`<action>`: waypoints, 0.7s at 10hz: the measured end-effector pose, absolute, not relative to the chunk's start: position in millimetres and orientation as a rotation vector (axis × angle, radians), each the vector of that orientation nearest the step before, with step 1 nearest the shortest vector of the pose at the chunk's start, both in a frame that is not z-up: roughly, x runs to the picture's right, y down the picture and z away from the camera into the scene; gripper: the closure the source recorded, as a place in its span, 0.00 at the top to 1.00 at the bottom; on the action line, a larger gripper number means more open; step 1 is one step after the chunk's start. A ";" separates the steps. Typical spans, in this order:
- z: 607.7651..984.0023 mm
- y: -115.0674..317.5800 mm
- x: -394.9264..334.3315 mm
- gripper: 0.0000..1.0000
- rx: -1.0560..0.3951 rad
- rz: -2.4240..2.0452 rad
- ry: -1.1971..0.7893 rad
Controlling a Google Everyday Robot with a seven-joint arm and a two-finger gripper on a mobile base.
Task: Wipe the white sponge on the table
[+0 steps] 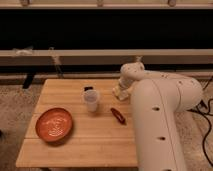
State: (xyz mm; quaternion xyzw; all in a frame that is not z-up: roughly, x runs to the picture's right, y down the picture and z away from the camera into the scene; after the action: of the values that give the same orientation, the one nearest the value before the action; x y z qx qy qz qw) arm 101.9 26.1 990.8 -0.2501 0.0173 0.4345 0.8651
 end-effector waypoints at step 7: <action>939.8 82.2 135.1 0.03 -0.606 0.874 0.082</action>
State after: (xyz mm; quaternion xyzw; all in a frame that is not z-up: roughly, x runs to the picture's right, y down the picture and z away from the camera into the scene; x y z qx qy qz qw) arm 135.1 82.2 939.8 -0.2890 0.0389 0.4167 0.8610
